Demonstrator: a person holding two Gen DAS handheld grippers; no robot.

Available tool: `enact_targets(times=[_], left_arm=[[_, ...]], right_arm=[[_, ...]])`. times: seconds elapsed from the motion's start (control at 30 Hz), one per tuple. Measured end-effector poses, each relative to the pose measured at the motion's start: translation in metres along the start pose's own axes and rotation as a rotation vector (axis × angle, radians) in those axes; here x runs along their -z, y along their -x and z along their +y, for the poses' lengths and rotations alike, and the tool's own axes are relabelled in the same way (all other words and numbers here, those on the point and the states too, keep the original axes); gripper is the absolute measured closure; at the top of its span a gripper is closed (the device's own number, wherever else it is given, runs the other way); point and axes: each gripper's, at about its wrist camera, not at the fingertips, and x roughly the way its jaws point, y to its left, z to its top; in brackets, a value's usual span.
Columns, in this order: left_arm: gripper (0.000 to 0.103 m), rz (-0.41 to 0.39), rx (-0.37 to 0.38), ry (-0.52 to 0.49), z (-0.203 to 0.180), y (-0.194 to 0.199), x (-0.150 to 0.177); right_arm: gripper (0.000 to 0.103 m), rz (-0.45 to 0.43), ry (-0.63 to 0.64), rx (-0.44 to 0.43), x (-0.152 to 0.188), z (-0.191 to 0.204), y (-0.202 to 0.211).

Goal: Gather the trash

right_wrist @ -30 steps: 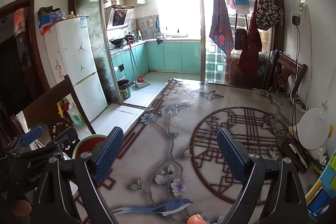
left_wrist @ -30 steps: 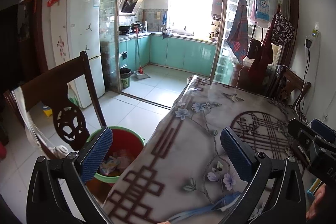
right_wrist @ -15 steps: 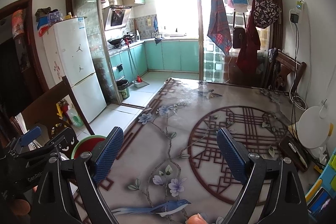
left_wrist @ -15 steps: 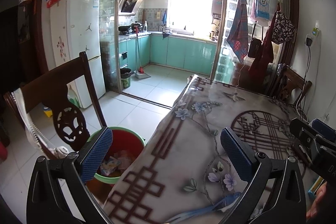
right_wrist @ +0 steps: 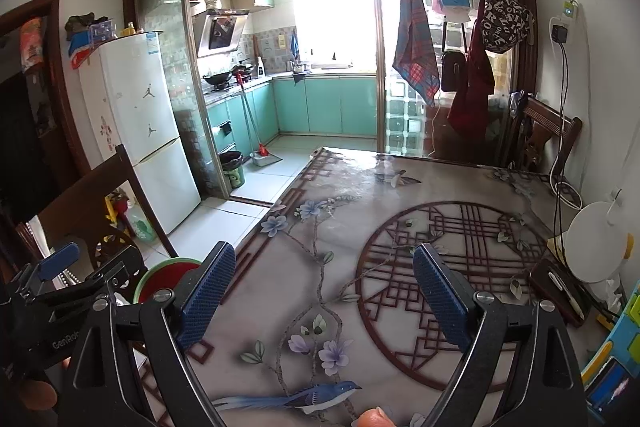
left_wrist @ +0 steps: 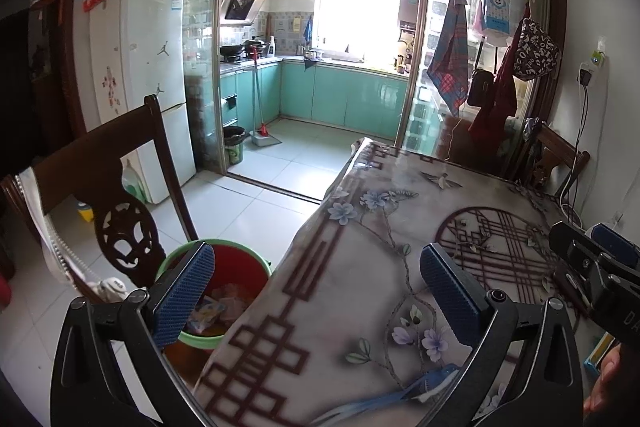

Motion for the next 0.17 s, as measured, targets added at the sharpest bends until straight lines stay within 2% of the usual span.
enact_targets(times=[0.17], left_arm=[[0.0, 0.006, 0.025, -0.004, -0.003, 0.0015, -0.0009]], right_arm=[[0.012, 0.004, -0.001, 0.001, -0.0004, 0.0014, -0.0012]])
